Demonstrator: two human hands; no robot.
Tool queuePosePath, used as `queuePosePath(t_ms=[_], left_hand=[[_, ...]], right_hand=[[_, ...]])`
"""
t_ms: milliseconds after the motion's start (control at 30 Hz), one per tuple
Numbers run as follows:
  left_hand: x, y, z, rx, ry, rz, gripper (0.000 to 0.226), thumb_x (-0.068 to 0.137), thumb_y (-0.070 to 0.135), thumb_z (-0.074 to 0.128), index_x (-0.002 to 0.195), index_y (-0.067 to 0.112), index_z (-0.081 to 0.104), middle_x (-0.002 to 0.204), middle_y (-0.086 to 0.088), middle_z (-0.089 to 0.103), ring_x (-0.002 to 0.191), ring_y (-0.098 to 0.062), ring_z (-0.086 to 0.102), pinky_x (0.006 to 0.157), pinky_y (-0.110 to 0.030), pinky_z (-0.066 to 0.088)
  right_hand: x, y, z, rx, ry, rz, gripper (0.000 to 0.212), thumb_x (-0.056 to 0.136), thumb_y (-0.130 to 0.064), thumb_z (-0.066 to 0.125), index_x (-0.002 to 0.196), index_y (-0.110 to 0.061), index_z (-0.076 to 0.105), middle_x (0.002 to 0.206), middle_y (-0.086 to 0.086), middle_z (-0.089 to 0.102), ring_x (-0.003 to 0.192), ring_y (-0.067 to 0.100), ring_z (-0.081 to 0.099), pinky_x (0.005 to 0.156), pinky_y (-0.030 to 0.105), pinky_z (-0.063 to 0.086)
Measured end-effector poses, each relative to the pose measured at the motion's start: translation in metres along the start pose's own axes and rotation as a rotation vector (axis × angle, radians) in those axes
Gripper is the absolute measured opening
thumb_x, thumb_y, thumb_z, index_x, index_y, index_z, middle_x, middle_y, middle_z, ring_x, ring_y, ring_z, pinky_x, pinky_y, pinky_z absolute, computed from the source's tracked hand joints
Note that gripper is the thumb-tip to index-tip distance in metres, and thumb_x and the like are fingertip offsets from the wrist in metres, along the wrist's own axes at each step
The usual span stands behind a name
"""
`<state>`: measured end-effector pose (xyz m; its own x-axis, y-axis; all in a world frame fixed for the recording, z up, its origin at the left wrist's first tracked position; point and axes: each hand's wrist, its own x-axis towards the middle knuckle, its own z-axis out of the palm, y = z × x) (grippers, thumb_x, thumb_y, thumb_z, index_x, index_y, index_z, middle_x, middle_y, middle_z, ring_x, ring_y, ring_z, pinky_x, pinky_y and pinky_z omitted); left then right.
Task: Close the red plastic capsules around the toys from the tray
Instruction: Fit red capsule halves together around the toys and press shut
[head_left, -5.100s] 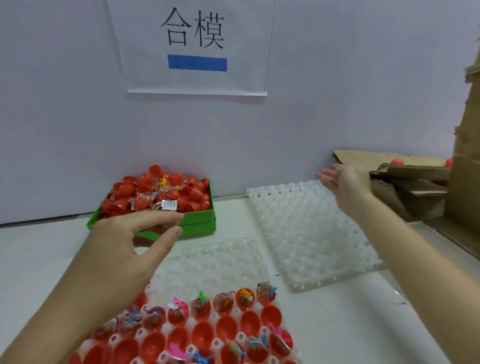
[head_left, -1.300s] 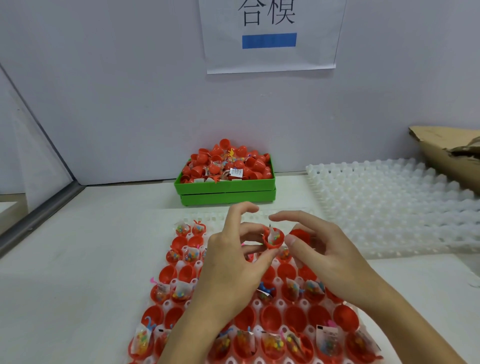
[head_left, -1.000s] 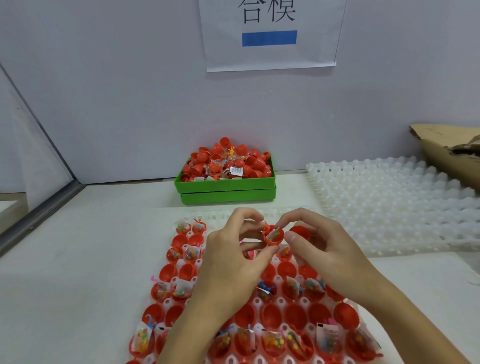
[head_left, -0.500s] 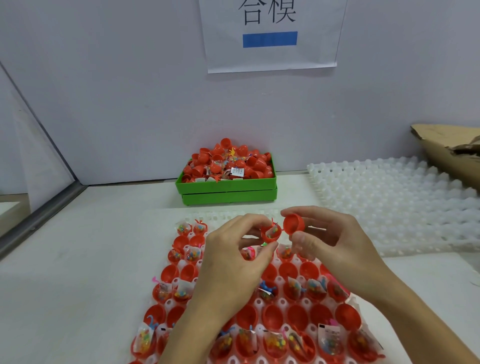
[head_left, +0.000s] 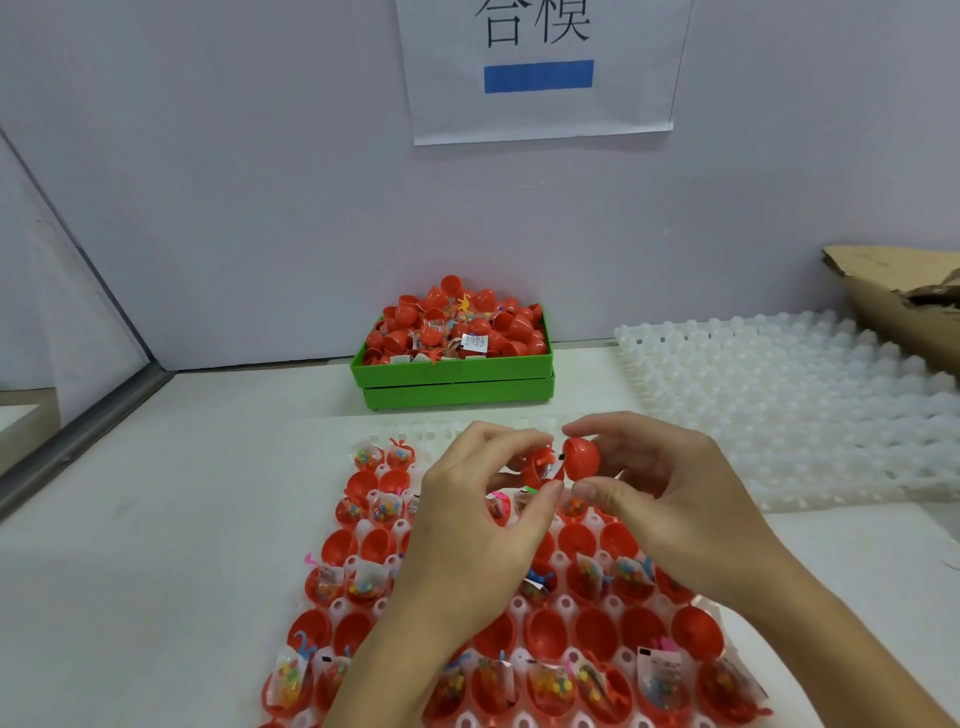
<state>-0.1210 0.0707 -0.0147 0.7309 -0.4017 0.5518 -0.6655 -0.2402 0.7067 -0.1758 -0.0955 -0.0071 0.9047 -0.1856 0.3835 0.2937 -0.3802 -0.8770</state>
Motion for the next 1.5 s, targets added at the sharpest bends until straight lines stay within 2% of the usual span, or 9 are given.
queuePosePath(t_ms=[133, 300, 433, 600, 767, 1100, 1267, 1367, 1500], left_hand=[[-0.0004, -0.0003, 0.0006, -0.046, 0.006, 0.004, 0.026, 0.084, 0.018, 0.073, 0.109, 0.023, 0.074, 0.099, 0.015, 0.062, 0.099, -0.007, 0.064, 0.081, -0.018, 0.055], [0.0000, 0.0002, 0.0020, 0.054, 0.008, 0.060, 0.026, 0.084, 0.024, 0.068, 0.109, 0.027, 0.075, 0.094, 0.015, 0.058, 0.094, -0.008, 0.063, 0.079, -0.027, 0.056], [0.0004, 0.0006, 0.0018, 0.118, 0.013, 0.114, 0.030, 0.085, 0.018, 0.074, 0.114, 0.023, 0.072, 0.097, 0.014, 0.061, 0.094, -0.002, 0.061, 0.078, -0.022, 0.055], [-0.0005, 0.0001, 0.0012, 0.115, 0.056, 0.079, 0.037, 0.079, 0.019, 0.080, 0.114, 0.024, 0.067, 0.097, 0.017, 0.065, 0.095, 0.004, 0.062, 0.082, -0.013, 0.053], [0.0006, 0.0023, -0.0013, 0.012, 0.023, 0.082, 0.025, 0.081, 0.024, 0.077, 0.105, 0.019, 0.072, 0.099, 0.014, 0.068, 0.096, -0.005, 0.066, 0.081, -0.024, 0.057], [0.0001, -0.0013, 0.0039, -0.021, 0.107, 0.091, 0.010, 0.084, 0.013, 0.068, 0.092, 0.018, 0.072, 0.088, 0.013, 0.070, 0.088, -0.005, 0.069, 0.078, -0.022, 0.058], [0.0002, -0.0039, 0.0046, 0.040, 0.130, 0.124, 0.012, 0.082, 0.011, 0.069, 0.089, 0.018, 0.075, 0.091, 0.012, 0.070, 0.090, -0.007, 0.069, 0.077, -0.031, 0.059], [-0.0002, -0.0017, 0.0050, 0.052, 0.145, 0.132, 0.015, 0.082, 0.015, 0.071, 0.095, 0.021, 0.076, 0.093, 0.014, 0.071, 0.091, -0.003, 0.068, 0.078, -0.028, 0.059], [-0.0009, -0.0001, 0.0035, -0.077, 0.137, 0.002, 0.024, 0.083, 0.019, 0.075, 0.105, 0.025, 0.069, 0.094, 0.013, 0.072, 0.092, 0.000, 0.069, 0.078, -0.019, 0.057]], right_hand=[[0.0000, -0.0001, -0.0001, 0.008, 0.015, -0.002, 0.035, 0.078, 0.003, 0.078, 0.104, -0.019, 0.071, 0.084, 0.000, 0.076, 0.074, 0.018, 0.074, 0.074, 0.047, 0.058], [-0.0003, -0.0005, 0.0008, -0.010, 0.033, -0.046, 0.039, 0.076, 0.000, 0.080, 0.104, -0.023, 0.065, 0.081, 0.001, 0.074, 0.074, 0.018, 0.073, 0.070, 0.046, 0.056], [-0.0006, 0.0002, 0.0011, -0.002, 0.024, -0.052, 0.030, 0.077, -0.002, 0.081, 0.098, -0.018, 0.068, 0.082, 0.001, 0.074, 0.076, 0.020, 0.073, 0.072, 0.050, 0.058], [-0.0008, 0.0018, -0.0002, 0.000, 0.024, -0.045, 0.026, 0.078, 0.000, 0.079, 0.096, -0.016, 0.070, 0.081, 0.002, 0.075, 0.076, 0.019, 0.074, 0.073, 0.045, 0.059], [-0.0003, 0.0028, 0.0001, 0.055, 0.034, -0.034, 0.023, 0.079, 0.005, 0.076, 0.092, -0.013, 0.070, 0.079, 0.004, 0.074, 0.070, 0.021, 0.073, 0.072, 0.042, 0.059], [-0.0009, 0.0019, 0.0022, 0.086, 0.022, -0.020, 0.020, 0.079, 0.004, 0.076, 0.090, -0.012, 0.070, 0.077, 0.005, 0.074, 0.071, 0.025, 0.073, 0.074, 0.048, 0.059], [-0.0016, 0.0015, 0.0034, 0.080, 0.027, -0.028, 0.022, 0.079, 0.002, 0.077, 0.090, -0.016, 0.070, 0.078, 0.004, 0.074, 0.072, 0.023, 0.073, 0.073, 0.045, 0.059], [-0.0012, 0.0021, 0.0033, 0.080, 0.039, -0.027, 0.021, 0.080, 0.002, 0.076, 0.090, -0.015, 0.069, 0.078, 0.004, 0.074, 0.070, 0.023, 0.073, 0.073, 0.043, 0.060], [-0.0013, 0.0022, 0.0045, 0.075, 0.047, -0.018, 0.020, 0.081, 0.002, 0.076, 0.089, -0.014, 0.068, 0.077, 0.004, 0.074, 0.069, 0.022, 0.073, 0.071, 0.042, 0.060]])
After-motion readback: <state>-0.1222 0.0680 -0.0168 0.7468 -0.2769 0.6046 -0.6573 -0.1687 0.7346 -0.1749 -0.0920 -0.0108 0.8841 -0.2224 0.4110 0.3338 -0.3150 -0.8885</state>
